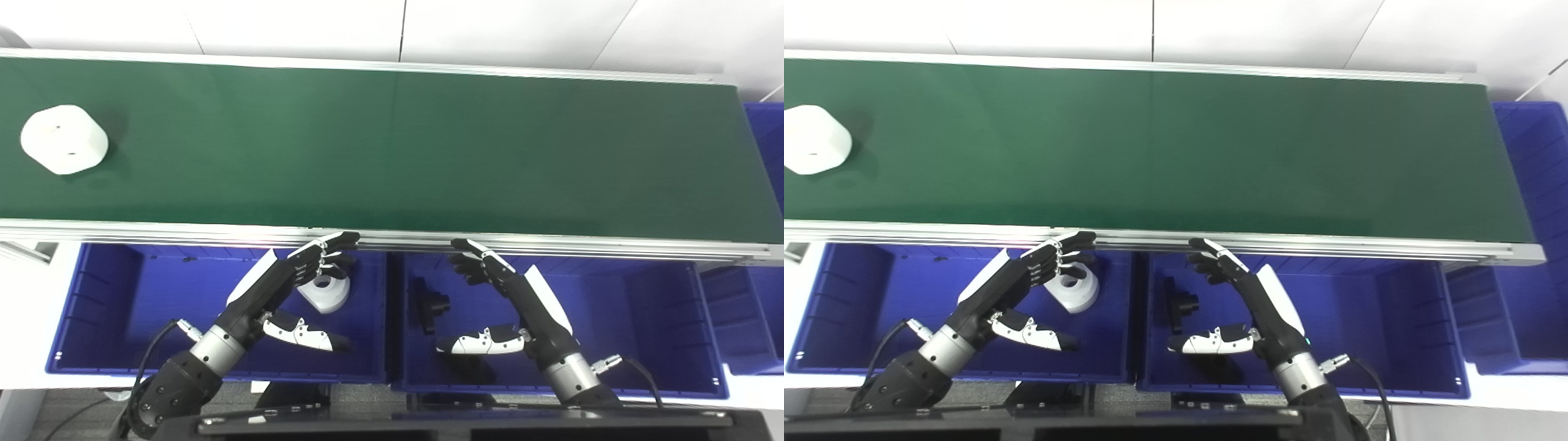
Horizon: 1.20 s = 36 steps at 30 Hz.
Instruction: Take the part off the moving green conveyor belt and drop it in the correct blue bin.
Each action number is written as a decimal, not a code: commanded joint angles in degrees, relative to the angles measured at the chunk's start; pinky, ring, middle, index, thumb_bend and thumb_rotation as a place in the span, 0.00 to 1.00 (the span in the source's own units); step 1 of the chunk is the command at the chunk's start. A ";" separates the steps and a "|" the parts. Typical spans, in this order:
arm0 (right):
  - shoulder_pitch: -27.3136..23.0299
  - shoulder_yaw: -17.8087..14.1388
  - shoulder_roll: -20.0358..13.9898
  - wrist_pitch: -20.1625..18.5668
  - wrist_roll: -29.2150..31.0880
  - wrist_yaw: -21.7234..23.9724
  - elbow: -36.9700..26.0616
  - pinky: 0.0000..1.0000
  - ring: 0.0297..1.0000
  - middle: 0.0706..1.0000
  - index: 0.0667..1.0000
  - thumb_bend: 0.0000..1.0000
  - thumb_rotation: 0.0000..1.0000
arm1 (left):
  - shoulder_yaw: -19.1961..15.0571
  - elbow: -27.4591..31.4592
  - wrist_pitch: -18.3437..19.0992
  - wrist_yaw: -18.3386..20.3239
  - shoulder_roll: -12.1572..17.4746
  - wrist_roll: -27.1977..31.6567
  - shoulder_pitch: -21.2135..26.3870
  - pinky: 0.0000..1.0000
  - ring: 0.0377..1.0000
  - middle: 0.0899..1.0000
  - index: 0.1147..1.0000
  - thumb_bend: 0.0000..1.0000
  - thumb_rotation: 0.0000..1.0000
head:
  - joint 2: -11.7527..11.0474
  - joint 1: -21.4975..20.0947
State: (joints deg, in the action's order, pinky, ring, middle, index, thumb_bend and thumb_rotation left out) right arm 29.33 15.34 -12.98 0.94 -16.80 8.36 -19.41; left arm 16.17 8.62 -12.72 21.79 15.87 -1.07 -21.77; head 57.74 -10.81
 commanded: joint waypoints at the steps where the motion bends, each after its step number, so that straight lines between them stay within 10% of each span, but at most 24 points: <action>1: 0.09 -0.16 -0.05 2.98 0.27 -0.38 -1.58 0.75 0.79 0.79 0.87 0.83 0.17 | -0.33 0.96 -1.66 -0.11 0.41 0.83 -0.07 0.73 0.81 0.87 0.86 0.86 0.18 | 0.02 0.05; 12: 1.77 -1.87 -2.30 10.45 3.58 -0.80 4.85 0.75 0.81 0.81 0.88 0.83 0.18 | 1.85 -4.13 -6.52 -2.06 -2.26 -3.22 -1.16 0.73 0.82 0.86 0.85 0.87 0.20 | -11.73 20.49; 29: 0.20 -3.09 -2.17 22.13 3.28 -2.74 17.19 0.70 0.76 0.79 0.87 0.86 0.17 | 2.91 -11.91 -13.88 -4.31 -4.02 -6.11 -0.24 0.72 0.81 0.85 0.84 0.89 0.21 | -21.60 21.26; 36: -0.63 -2.88 -1.27 22.28 3.05 -3.02 19.41 0.69 0.75 0.78 0.85 0.87 0.15 | 2.92 -6.45 -14.12 -3.74 -2.99 -1.58 -1.69 0.69 0.78 0.83 0.80 0.92 0.16 | -24.79 21.84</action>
State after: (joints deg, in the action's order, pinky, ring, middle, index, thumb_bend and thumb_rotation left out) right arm 28.76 12.60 -14.52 20.55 -14.11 5.86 0.32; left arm 19.20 -0.76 -24.40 17.94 12.26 -4.33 -23.11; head 32.88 10.98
